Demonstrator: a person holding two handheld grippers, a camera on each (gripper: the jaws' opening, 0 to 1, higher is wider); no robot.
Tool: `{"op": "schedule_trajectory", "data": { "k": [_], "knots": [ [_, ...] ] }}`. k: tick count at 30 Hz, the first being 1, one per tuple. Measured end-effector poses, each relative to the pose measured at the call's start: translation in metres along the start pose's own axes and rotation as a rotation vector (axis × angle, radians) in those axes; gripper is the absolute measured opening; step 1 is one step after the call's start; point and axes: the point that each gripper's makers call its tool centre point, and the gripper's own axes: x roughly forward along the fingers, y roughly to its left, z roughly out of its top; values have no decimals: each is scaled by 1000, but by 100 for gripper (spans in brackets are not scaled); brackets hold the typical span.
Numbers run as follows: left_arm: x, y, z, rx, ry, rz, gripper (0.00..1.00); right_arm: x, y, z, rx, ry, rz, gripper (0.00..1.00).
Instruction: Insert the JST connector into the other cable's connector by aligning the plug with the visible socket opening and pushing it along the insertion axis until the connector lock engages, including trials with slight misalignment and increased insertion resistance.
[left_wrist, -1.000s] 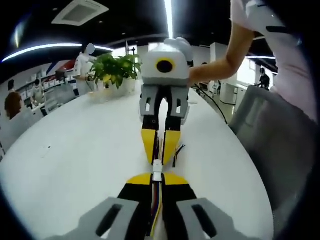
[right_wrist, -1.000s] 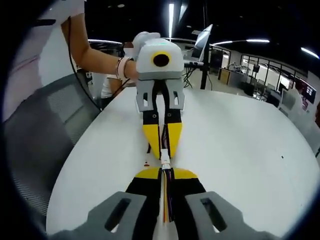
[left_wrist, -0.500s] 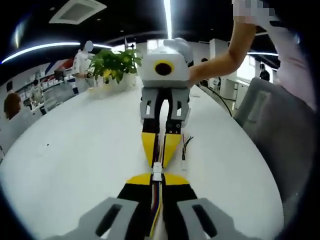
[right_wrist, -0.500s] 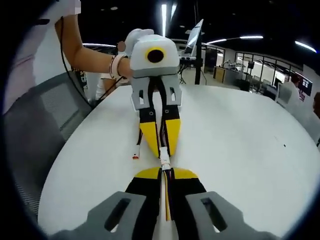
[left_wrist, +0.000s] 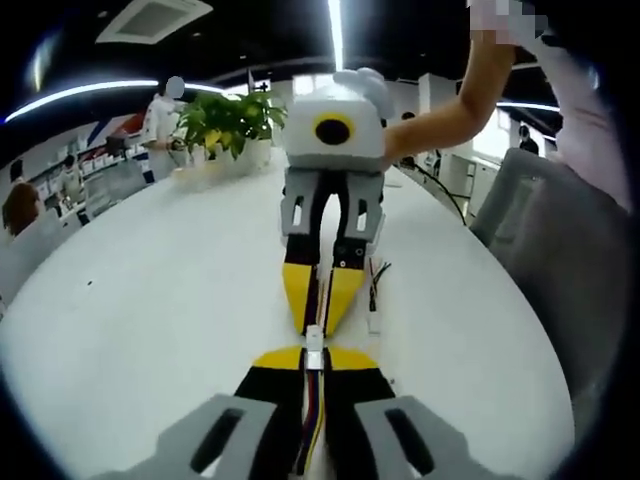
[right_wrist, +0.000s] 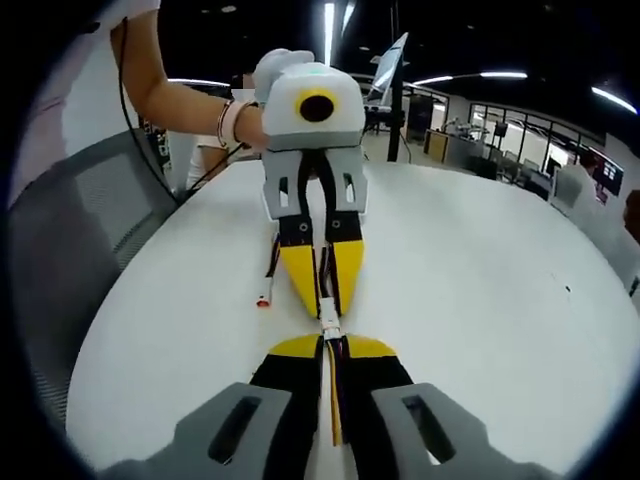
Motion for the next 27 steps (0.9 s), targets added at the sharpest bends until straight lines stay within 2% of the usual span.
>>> {"op": "schedule_trajectory", "data": {
  "k": [10, 14, 21, 24, 27],
  "knots": [
    [-1, -2, -3, 19, 30, 11, 2, 2, -2, -5, 28, 9, -13, 5],
    [-3, 1, -3, 6, 31, 21, 11, 3, -2, -6, 37, 11, -22, 9],
    [-13, -1, 1, 13, 40, 38, 13, 4, -2, -7, 28, 20, -35, 11],
    [-17, -2, 3, 10, 43, 44, 15, 1, -2, -3, 44, 0, -47, 13],
    [-23, -1, 5, -27, 37, 61, 21, -5, -2, 5, 32, -17, -62, 14]
  ]
}}
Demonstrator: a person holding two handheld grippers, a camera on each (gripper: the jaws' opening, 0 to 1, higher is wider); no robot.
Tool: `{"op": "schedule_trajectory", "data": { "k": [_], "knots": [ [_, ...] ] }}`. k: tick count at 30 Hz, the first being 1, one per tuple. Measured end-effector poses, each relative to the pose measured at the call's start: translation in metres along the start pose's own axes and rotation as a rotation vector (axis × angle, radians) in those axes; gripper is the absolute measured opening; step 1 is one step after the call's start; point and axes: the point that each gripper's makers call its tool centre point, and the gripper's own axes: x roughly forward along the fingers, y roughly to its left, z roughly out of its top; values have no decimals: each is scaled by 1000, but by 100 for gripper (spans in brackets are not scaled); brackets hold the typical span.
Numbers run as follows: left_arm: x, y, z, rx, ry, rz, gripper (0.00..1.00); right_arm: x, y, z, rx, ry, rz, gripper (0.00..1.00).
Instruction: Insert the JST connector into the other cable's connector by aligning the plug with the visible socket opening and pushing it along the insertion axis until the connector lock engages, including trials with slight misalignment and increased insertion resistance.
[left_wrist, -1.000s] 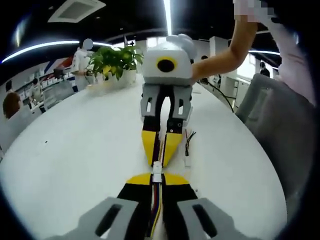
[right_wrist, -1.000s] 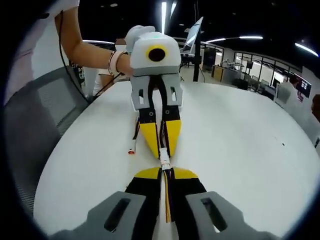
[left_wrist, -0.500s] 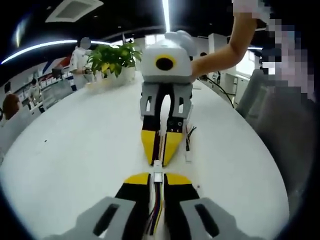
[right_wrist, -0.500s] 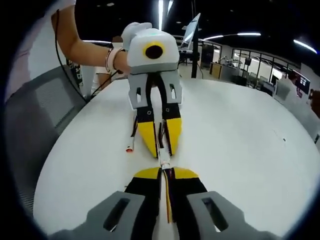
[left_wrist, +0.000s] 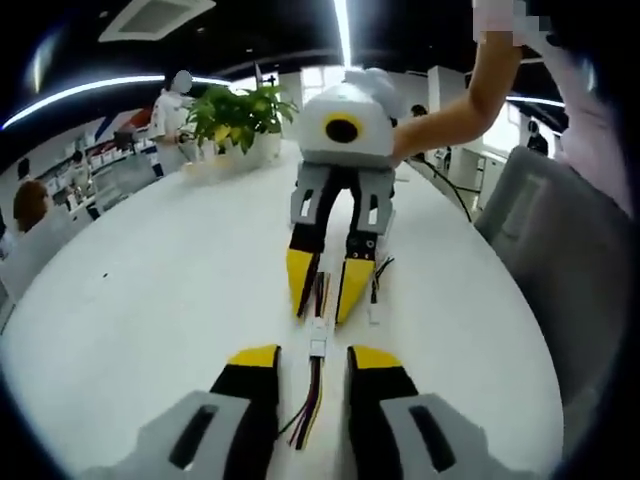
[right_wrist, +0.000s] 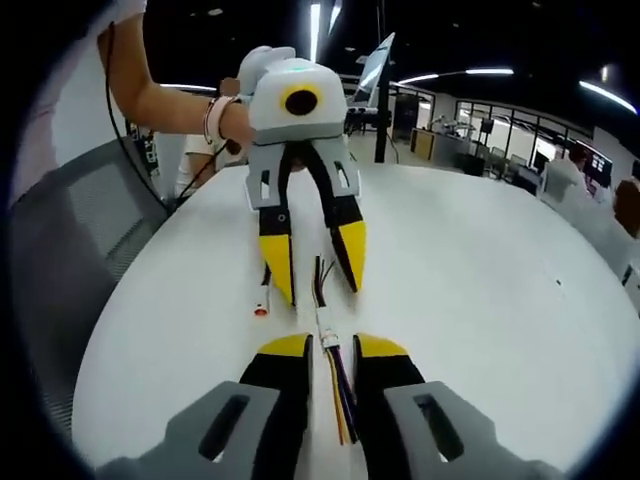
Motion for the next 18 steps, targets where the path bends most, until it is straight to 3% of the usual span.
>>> {"op": "schedule_trajectory", "data": {
  "k": [9, 18],
  "knots": [
    [-21, -16, 14, 25, -32, 19, 20, -24, 12, 23, -35, -51, -23, 14],
    [-19, -42, -13, 0, 12, -31, 20, -25, 38, 9, -26, -47, 29, 13]
  ]
}}
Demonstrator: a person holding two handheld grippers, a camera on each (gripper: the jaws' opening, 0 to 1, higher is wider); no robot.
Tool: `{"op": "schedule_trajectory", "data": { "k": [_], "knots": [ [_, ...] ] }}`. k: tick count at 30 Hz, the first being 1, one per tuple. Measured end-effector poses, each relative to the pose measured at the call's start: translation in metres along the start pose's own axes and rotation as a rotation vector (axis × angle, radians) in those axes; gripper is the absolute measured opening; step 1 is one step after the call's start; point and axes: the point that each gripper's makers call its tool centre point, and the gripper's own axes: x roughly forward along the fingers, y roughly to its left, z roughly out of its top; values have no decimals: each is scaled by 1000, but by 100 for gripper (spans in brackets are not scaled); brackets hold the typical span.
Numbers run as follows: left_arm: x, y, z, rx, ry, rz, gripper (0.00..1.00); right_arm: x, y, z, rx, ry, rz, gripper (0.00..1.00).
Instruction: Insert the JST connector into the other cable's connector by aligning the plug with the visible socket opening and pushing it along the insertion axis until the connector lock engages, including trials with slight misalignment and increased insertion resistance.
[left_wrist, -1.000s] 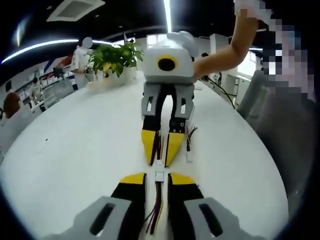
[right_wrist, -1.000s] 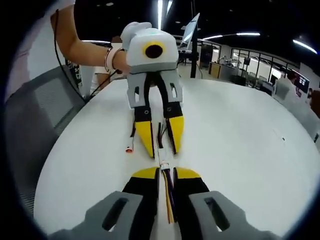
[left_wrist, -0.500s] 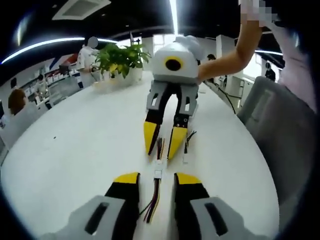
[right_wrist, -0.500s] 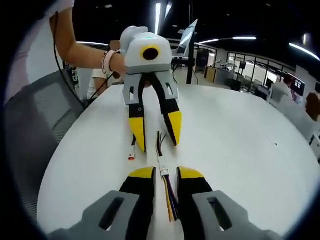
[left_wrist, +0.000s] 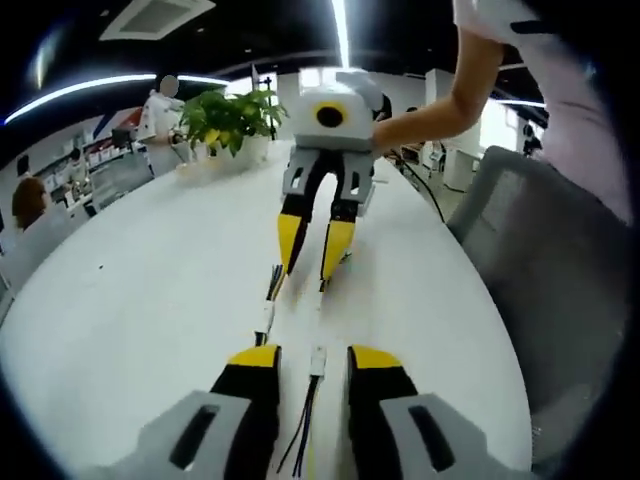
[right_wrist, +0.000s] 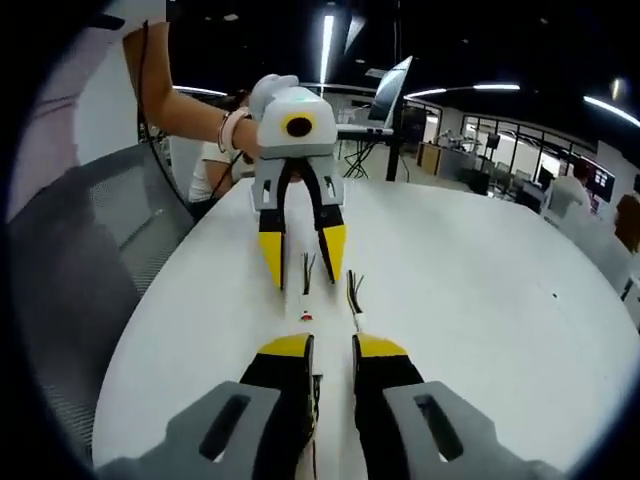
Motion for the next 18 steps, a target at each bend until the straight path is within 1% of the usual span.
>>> {"op": "schedule_trajectory", "data": {
  "k": [3, 4, 6, 11, 15, 18],
  "knots": [
    [0, -2, 1, -2, -16, 17, 20, -2, 5, 1, 5, -24, 15, 13],
    [0, -2, 2, -11, -30, 22, 20, -2, 6, 0, 8, -24, 16, 14],
    [1, -1, 2, -14, -35, 29, 20, -1, 6, -4, 4, -13, 12, 14],
    [4, 2, -6, -32, -37, 43, 18, 2, 8, -10, 51, -15, 14, 13],
    [6, 1, -11, -42, -27, 40, 17, 4, 8, -14, 60, -15, 10, 12],
    [4, -3, -10, -42, -22, 31, 17, 7, 8, -18, 66, -6, 6, 12]
  ]
}}
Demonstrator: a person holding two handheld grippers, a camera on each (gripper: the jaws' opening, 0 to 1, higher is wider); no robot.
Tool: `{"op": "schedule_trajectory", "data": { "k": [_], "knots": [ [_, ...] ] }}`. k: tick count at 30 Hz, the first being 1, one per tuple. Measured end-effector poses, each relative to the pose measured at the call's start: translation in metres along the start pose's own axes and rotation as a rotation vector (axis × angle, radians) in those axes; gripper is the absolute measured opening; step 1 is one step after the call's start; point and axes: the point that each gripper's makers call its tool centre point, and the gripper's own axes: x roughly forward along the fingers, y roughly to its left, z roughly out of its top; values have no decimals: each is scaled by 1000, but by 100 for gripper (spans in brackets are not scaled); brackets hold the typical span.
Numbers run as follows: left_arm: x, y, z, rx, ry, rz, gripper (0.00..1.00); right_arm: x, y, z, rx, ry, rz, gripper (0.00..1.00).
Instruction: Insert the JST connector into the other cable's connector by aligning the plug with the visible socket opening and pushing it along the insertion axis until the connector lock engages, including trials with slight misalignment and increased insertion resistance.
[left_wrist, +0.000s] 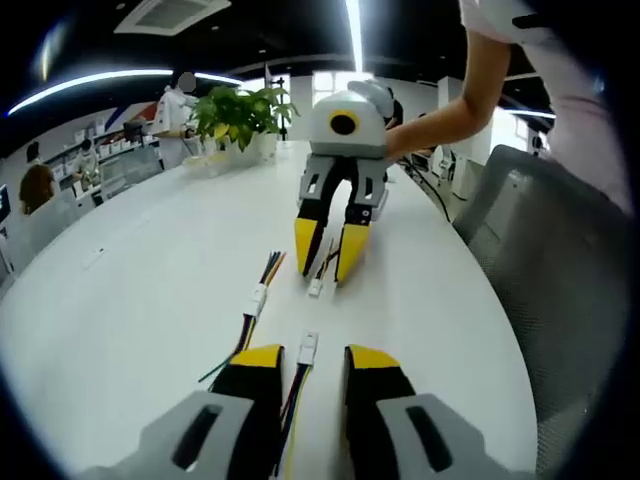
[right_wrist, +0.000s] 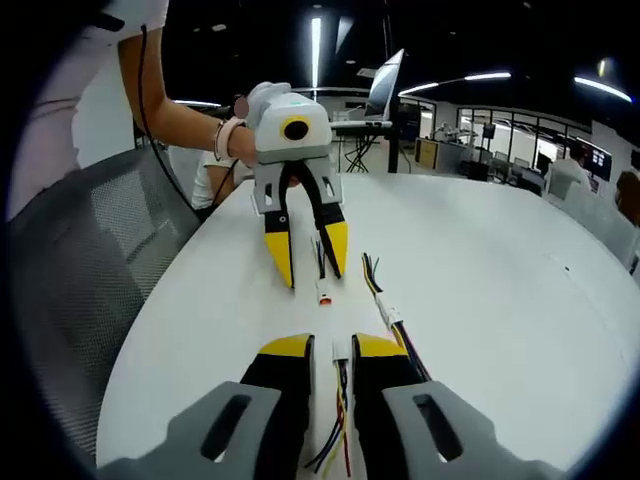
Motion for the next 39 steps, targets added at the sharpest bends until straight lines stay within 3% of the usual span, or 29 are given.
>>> {"op": "schedule_trajectory", "data": {
  "k": [8, 11, 13, 14, 17, 18, 20, 39],
  "knots": [
    [-1, 1, 7, -15, -23, 8, 14, 0, -1, -5, 11, 7, 2, 12],
    [0, 3, 1, -7, 5, 14, 14, 0, 1, -6, 8, 13, -2, 12],
    [0, 2, 5, -15, -17, 12, 13, 0, 1, -7, 21, 9, 3, 11],
    [3, 7, -17, -35, 23, 40, 13, 0, 0, -6, 37, -2, 4, 11],
    [7, -4, -4, -30, 20, 35, 12, 0, 0, -7, 29, 2, 2, 10],
    [8, 1, -11, -29, -5, 4, 11, 0, 0, -8, 27, 4, 3, 10],
    [6, 4, -14, -20, 13, 26, 11, 0, 0, -9, 27, 5, 6, 9],
    [10, 3, -6, -9, -74, 33, 1, 0, 1, -13, -17, 3, 17, 5]
  ]
}}
